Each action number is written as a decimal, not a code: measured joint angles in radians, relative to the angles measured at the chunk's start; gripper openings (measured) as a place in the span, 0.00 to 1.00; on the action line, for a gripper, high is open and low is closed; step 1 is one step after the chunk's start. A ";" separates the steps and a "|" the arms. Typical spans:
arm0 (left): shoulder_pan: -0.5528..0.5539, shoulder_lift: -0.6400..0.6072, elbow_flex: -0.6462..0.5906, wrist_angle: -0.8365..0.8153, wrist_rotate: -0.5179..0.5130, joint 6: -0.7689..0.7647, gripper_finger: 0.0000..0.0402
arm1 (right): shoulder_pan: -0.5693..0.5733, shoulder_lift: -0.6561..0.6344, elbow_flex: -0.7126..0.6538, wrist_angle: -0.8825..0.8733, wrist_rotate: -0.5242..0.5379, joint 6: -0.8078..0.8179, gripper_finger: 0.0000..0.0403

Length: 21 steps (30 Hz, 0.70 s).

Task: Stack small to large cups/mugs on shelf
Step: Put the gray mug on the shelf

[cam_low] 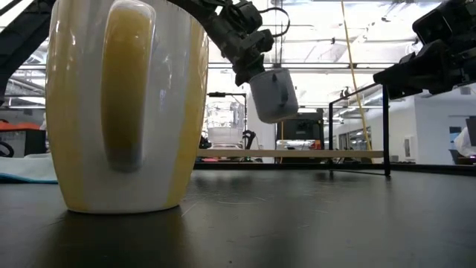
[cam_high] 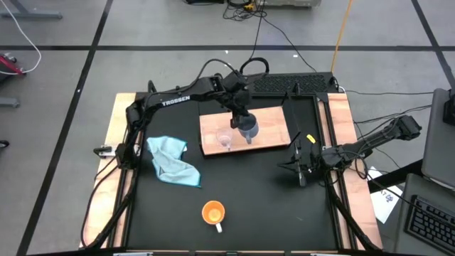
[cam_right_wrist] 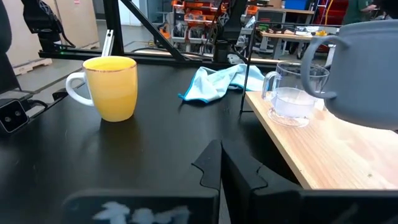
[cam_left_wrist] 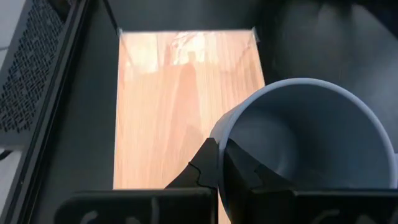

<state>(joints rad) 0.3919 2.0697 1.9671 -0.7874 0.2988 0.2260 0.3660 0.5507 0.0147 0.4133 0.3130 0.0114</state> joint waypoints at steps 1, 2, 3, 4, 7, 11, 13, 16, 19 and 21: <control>-0.001 0.000 0.000 -0.008 -0.008 0.000 0.01 | 0.000 0.000 0.000 0.000 0.000 0.001 0.00; -0.002 0.000 0.000 -0.017 -0.019 0.000 0.01 | 0.000 0.000 0.000 0.000 0.000 0.001 0.00; -0.005 0.000 0.000 -0.025 -0.031 0.001 0.01 | 0.000 0.000 0.000 0.000 0.000 0.001 0.00; -0.008 0.000 -0.001 -0.031 -0.043 0.002 0.01 | 0.000 0.000 0.000 0.000 0.000 0.002 0.00; -0.019 0.000 -0.001 -0.032 -0.061 0.007 0.01 | 0.000 0.000 0.000 0.000 0.000 0.002 0.00; -0.027 0.001 -0.001 -0.030 -0.062 0.016 0.01 | 0.000 0.000 0.000 0.000 0.000 0.001 0.00; -0.031 0.016 0.000 -0.025 -0.061 0.017 0.01 | 0.000 0.000 0.000 0.000 0.000 0.001 0.00; -0.032 0.041 -0.004 -0.046 -0.065 0.019 0.01 | 0.000 0.000 0.000 0.001 0.000 0.001 0.00; -0.033 0.057 -0.004 -0.043 -0.067 0.018 0.01 | 0.000 0.001 0.000 0.006 0.000 0.003 0.00; -0.034 0.065 -0.003 -0.034 -0.069 0.018 0.01 | 0.000 0.002 0.000 0.006 0.000 0.003 0.00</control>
<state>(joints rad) 0.3576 2.1351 1.9636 -0.8215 0.2293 0.2443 0.3660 0.5527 0.0147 0.4198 0.3133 0.0139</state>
